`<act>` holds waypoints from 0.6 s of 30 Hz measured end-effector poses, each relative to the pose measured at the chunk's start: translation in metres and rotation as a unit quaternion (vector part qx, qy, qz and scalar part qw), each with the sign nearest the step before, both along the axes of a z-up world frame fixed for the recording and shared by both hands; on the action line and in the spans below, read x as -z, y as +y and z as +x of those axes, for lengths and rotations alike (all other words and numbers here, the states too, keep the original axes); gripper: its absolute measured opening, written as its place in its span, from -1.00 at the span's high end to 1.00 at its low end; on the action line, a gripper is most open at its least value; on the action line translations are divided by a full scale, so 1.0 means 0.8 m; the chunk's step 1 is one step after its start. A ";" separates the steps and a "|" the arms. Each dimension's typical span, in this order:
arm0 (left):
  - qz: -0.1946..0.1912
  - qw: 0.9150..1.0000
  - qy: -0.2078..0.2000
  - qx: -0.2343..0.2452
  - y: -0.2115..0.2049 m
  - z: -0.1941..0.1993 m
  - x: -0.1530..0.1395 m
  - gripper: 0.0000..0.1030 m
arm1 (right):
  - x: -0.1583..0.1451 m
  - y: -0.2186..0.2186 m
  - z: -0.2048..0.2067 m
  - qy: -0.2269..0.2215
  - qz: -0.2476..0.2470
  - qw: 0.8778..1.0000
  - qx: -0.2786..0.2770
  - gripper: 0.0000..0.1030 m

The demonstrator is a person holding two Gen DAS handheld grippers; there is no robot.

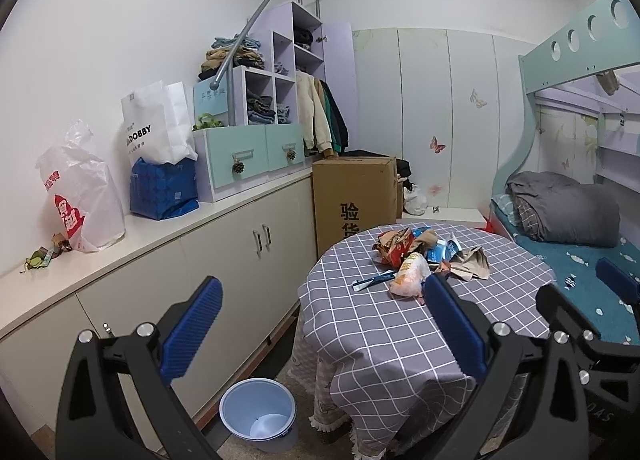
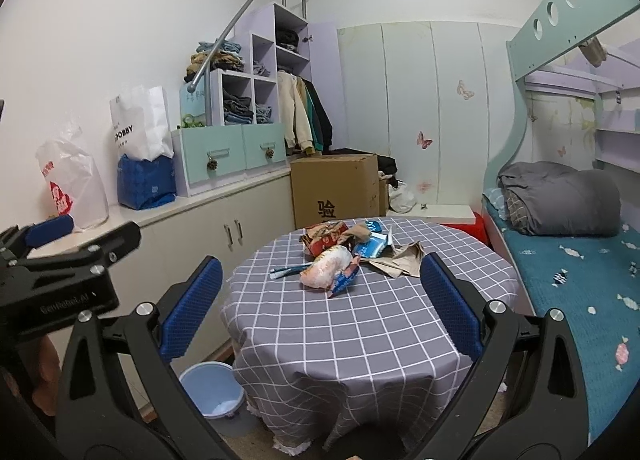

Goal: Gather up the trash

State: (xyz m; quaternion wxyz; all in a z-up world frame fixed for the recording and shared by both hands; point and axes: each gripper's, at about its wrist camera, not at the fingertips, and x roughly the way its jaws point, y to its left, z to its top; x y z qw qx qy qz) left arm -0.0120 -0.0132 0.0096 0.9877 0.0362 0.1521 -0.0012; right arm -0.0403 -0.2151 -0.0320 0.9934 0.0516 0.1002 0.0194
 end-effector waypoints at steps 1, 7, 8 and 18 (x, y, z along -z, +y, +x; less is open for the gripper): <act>-0.001 1.000 -0.002 0.000 0.000 -0.001 -0.001 -0.92 | -0.001 -0.002 0.000 -0.003 0.003 1.000 0.001 -0.88; 0.001 1.000 -0.001 0.000 -0.004 -0.001 0.002 -0.92 | 0.003 -0.007 -0.001 -0.006 0.005 1.000 0.004 -0.88; 0.003 1.000 -0.001 0.000 -0.005 -0.001 0.003 -0.92 | 0.004 -0.007 -0.001 -0.004 0.005 1.000 0.003 -0.88; 0.001 1.000 0.007 -0.002 -0.003 0.009 0.012 -0.92 | 0.014 -0.011 0.008 0.007 0.017 1.000 -0.005 -0.88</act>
